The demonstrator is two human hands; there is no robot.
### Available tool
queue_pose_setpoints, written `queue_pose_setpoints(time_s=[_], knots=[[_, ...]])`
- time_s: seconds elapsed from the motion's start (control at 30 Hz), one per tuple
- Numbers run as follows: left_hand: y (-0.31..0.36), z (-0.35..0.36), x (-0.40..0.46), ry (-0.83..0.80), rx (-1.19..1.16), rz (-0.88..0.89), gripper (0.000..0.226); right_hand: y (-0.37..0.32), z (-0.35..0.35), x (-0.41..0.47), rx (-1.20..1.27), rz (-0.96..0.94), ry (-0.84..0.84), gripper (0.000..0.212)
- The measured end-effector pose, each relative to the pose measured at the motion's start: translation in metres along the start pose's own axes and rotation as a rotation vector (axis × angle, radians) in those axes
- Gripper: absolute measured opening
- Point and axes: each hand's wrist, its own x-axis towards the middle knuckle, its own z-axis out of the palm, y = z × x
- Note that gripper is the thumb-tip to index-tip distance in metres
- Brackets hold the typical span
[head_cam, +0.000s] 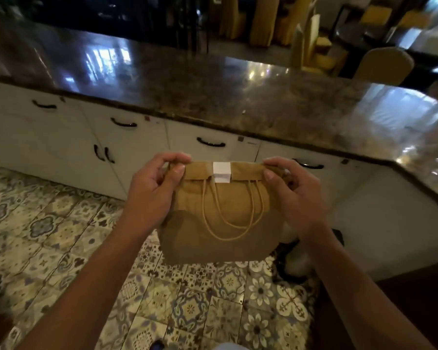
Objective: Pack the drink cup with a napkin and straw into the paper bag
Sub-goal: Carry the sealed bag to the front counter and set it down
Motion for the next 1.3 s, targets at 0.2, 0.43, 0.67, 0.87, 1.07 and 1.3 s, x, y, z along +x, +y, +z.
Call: queue_pose_setpoints(time_s=[0.2,0.43,0.67,0.87,1.07,1.3], knots=[[0.000,0.010,0.096,-0.133,0.003,0.136,0.024,-0.001,0.000,0.059,-0.018,-0.028,0.138,0.021],[0.008,0.006,0.200,-0.322,0.001,0.295,0.027,-0.024,0.014,0.121,-0.109,-0.057,0.299,0.020],[0.050,0.025,0.321,-0.547,0.174,0.479,0.027,-0.035,-0.010,0.216,-0.245,-0.085,0.337,0.023],[0.054,0.074,0.423,-0.572,0.264,0.501,0.035,0.004,-0.027,0.315,-0.250,-0.119,0.384,0.022],[0.041,0.138,0.535,-0.519,0.302,0.536,0.038,0.064,-0.050,0.434,-0.238,-0.154,0.372,0.024],[0.034,0.213,0.647,-0.484,0.379,0.527,0.041,0.130,-0.077,0.561,-0.226,-0.140,0.324,0.021]])
